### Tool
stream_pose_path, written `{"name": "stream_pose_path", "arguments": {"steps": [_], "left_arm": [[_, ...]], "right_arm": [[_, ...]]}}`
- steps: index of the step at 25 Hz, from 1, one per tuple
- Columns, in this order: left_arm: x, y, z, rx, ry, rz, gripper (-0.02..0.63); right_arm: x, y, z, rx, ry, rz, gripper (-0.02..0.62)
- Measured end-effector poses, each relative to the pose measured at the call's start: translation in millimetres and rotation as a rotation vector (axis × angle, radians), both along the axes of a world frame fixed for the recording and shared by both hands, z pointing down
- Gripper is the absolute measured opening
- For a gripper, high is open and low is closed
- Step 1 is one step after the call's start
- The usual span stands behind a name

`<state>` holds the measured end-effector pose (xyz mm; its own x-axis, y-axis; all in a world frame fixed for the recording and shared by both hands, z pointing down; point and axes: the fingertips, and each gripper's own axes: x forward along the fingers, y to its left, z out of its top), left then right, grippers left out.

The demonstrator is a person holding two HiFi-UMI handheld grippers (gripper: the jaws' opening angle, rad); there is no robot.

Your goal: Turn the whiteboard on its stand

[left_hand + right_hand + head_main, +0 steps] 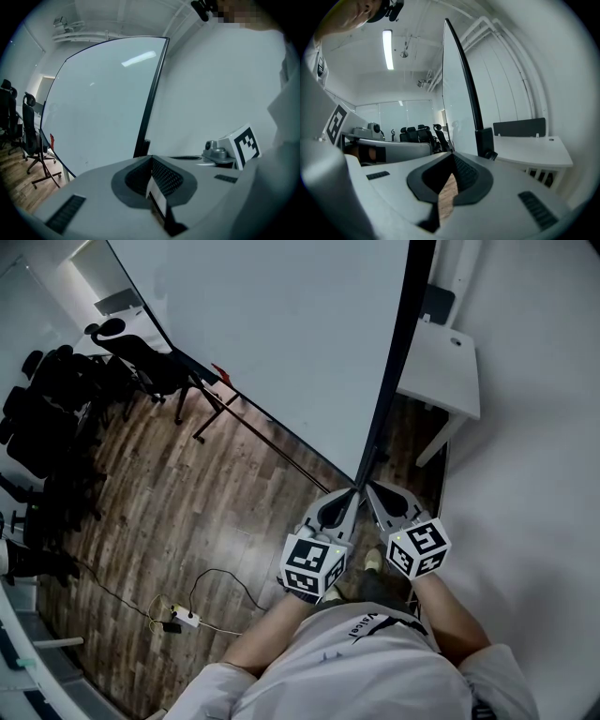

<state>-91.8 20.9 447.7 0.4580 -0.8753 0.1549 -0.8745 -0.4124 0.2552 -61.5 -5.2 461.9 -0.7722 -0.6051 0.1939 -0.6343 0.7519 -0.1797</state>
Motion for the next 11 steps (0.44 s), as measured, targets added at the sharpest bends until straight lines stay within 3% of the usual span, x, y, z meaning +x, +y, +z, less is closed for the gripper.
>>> {"name": "stream_pose_path", "arguments": {"steps": [11], "left_arm": [[5.7,-3.0,6.8,-0.009,0.01,0.008,0.011]], "right_arm": [[0.9,1.5,9.0,-0.007,0.01,-0.003,0.014]]}}
